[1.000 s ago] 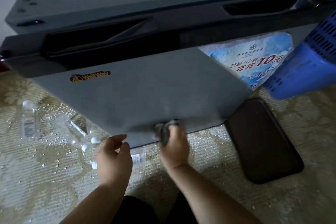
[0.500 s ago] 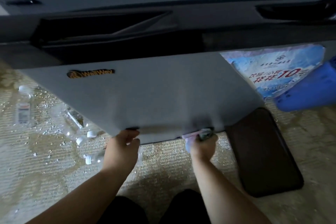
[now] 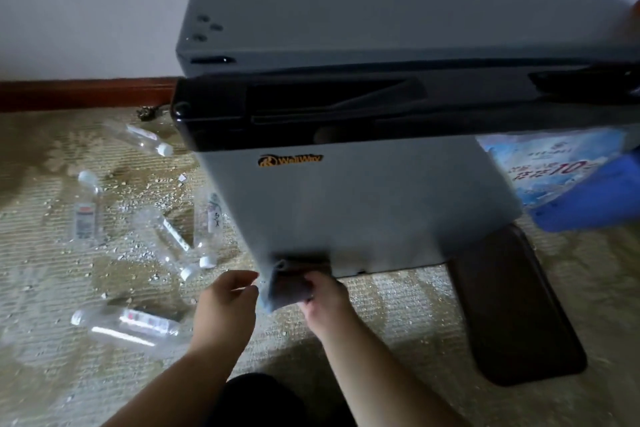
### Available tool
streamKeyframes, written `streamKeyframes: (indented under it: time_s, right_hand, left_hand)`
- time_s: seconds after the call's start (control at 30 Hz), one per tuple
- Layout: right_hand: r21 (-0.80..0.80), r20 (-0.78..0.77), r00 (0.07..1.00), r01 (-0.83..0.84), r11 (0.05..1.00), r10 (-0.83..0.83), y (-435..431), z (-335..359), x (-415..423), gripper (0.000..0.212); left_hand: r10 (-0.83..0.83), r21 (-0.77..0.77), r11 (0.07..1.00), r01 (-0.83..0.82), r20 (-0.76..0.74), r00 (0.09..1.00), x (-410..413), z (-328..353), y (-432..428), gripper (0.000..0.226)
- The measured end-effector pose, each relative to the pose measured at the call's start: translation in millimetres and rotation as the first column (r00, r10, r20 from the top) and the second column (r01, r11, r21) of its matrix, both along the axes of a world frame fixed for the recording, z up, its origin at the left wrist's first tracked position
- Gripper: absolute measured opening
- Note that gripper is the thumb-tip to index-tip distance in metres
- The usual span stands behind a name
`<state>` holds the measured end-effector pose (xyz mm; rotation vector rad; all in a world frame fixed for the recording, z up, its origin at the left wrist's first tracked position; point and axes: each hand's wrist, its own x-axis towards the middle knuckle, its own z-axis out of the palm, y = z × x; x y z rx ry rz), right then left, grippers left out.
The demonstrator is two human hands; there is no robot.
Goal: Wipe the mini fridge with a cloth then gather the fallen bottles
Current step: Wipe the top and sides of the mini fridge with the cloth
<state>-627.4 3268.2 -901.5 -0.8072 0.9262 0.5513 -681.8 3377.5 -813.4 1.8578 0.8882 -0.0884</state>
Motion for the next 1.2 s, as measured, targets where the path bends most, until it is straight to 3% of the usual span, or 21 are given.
streamKeyframes:
  time_s: [0.2,0.4,0.53,0.63,0.73,0.83,0.93,1.03,1.13,1.2]
  right_hand:
    - [-0.091,0.174,0.981,0.100,0.991,-0.083,-87.9,79.9,27.2,0.016]
    - [-0.117,0.333,0.929,0.211,0.971,-0.161,-119.3,189.8,30.3,0.014]
    - [-0.015,0.548,0.810,0.257,0.966,-0.207,-136.1,245.2,24.1,0.018]
    - [0.071,0.617,0.754,0.229,0.971,-0.223,-140.0,259.2,6.1,0.017]
    - [0.165,0.632,0.762,0.045,0.985,-0.141,-138.7,229.1,-26.7,0.040]
    - [0.270,0.780,0.622,-0.233,0.934,-0.071,-130.2,194.7,-56.9,0.047]
    - [0.394,0.683,0.730,-0.369,0.842,0.001,-120.1,173.7,-73.5,0.058]
    - [0.327,0.557,0.826,-0.315,0.891,0.088,-122.9,155.9,-81.9,0.076]
    - [0.265,0.485,0.852,-0.360,0.895,0.199,-125.7,147.7,-85.4,0.068]
    - [0.255,0.380,0.898,-0.332,0.908,0.221,-132.8,134.2,-85.0,0.060]
  left_hand:
    - [-0.019,-0.092,0.995,0.022,0.033,0.999,-5.8,7.2,-29.6,0.021]
    - [-0.099,-0.071,0.992,0.104,0.073,0.992,-18.7,32.8,-36.9,0.022]
    - [-0.072,-0.037,0.996,0.075,0.082,0.994,-29.4,50.4,-25.1,0.023]
    - [-0.099,-0.063,0.992,0.106,0.111,0.989,-36.4,63.5,-27.9,0.018]
    - [-0.128,-0.413,0.892,0.184,0.159,0.979,-35.8,81.2,-42.2,0.029]
    - [-0.237,-0.741,0.621,0.256,0.134,0.962,-31.0,94.9,-55.8,0.065]
    - [-0.372,-0.761,0.545,0.351,0.156,0.915,-31.4,95.1,-65.7,0.079]
    - [-0.285,-0.786,0.550,0.284,0.144,0.948,-36.1,84.5,-71.7,0.060]
    - [-0.208,-0.768,0.607,0.204,0.095,0.973,-38.8,66.1,-73.6,0.028]
    - [-0.154,-0.793,0.588,0.160,0.085,0.984,-39.7,54.3,-71.6,0.019]
